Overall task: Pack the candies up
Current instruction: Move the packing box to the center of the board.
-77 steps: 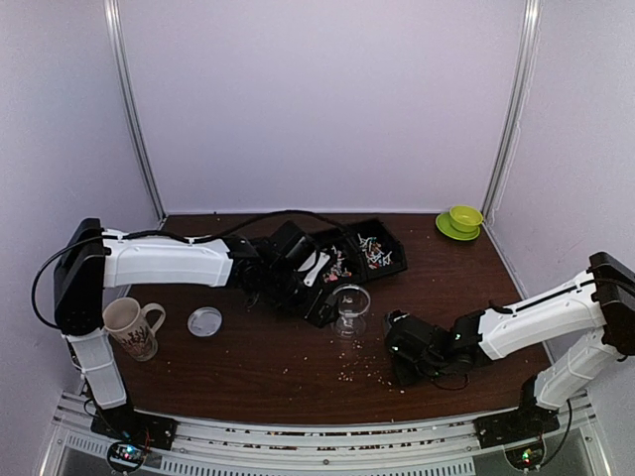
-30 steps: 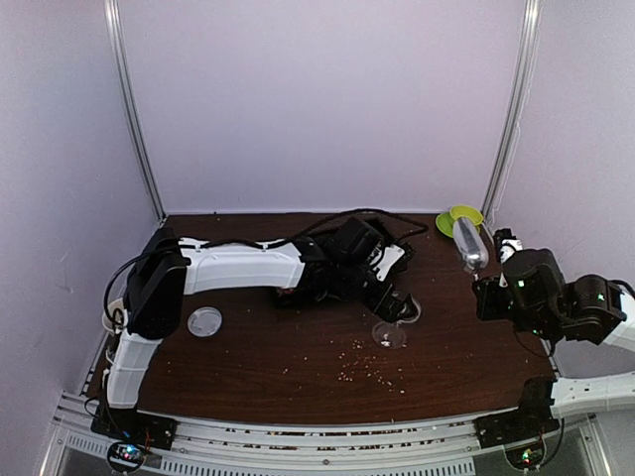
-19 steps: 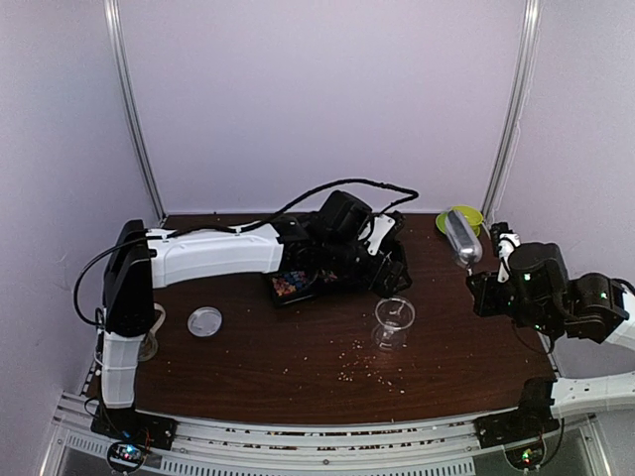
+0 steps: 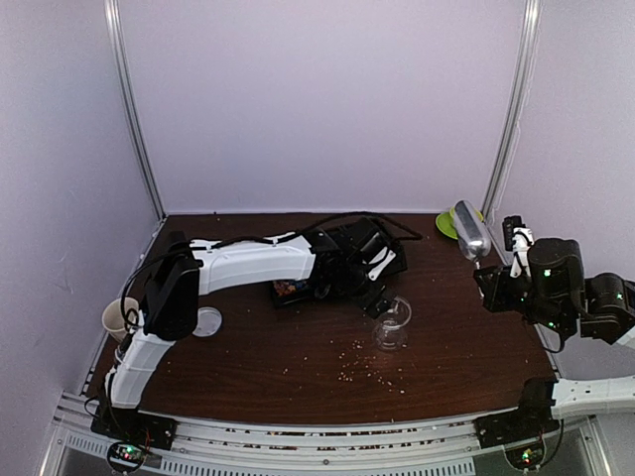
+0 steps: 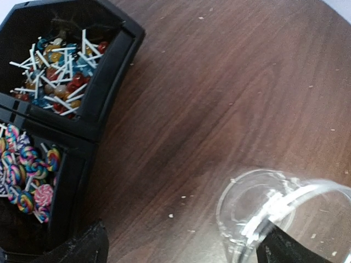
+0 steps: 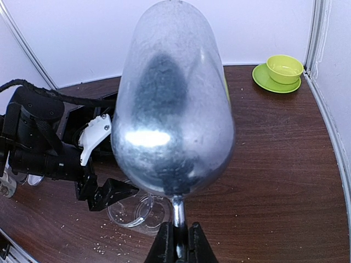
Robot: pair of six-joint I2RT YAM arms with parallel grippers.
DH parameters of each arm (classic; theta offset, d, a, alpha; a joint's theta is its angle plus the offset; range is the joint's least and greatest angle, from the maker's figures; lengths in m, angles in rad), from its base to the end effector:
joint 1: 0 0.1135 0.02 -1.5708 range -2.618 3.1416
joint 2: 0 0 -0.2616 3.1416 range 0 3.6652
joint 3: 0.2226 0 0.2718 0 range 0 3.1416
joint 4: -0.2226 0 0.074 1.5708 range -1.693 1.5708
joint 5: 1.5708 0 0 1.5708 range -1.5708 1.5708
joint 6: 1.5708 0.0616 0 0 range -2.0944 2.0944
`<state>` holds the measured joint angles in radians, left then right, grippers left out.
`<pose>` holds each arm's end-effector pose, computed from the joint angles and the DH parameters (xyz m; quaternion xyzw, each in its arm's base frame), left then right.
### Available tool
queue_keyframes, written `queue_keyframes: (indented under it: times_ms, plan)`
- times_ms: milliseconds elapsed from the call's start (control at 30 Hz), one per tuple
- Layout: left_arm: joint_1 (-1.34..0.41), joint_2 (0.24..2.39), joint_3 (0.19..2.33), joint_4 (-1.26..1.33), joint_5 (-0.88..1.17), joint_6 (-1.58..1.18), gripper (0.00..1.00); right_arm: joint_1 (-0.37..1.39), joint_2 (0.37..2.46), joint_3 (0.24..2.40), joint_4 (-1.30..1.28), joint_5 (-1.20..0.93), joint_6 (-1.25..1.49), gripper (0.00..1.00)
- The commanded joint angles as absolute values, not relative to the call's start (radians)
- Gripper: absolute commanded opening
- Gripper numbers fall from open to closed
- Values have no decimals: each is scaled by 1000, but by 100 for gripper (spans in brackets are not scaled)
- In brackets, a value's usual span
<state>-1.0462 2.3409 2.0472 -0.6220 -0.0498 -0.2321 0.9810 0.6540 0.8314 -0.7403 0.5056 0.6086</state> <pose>0.2810 -0.4795 0.1745 0.3674 0.8724 -0.1729 0.2722 0.1198 0.1254 0.3102 -0.0383 0.8556 0.1803 0.4838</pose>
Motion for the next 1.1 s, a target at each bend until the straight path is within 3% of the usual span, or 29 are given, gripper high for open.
queue_keyframes:
  times_ms: [0,267,667,1067]
  plan:
    - [-1037,2363,2106,-660,-174,-199,96,978,652,851,-737,524,610,0]
    - [-1016,2395,2152,-599,-326,-211,95,978,660,834,-712,502,614,0]
    - [-1009,2473,2271,-529,-379,-218,97,978,669,821,-687,488,612,0]
    - [-1009,2161,2073,-459,-279,-244,98,978,656,829,-680,447,562,0]
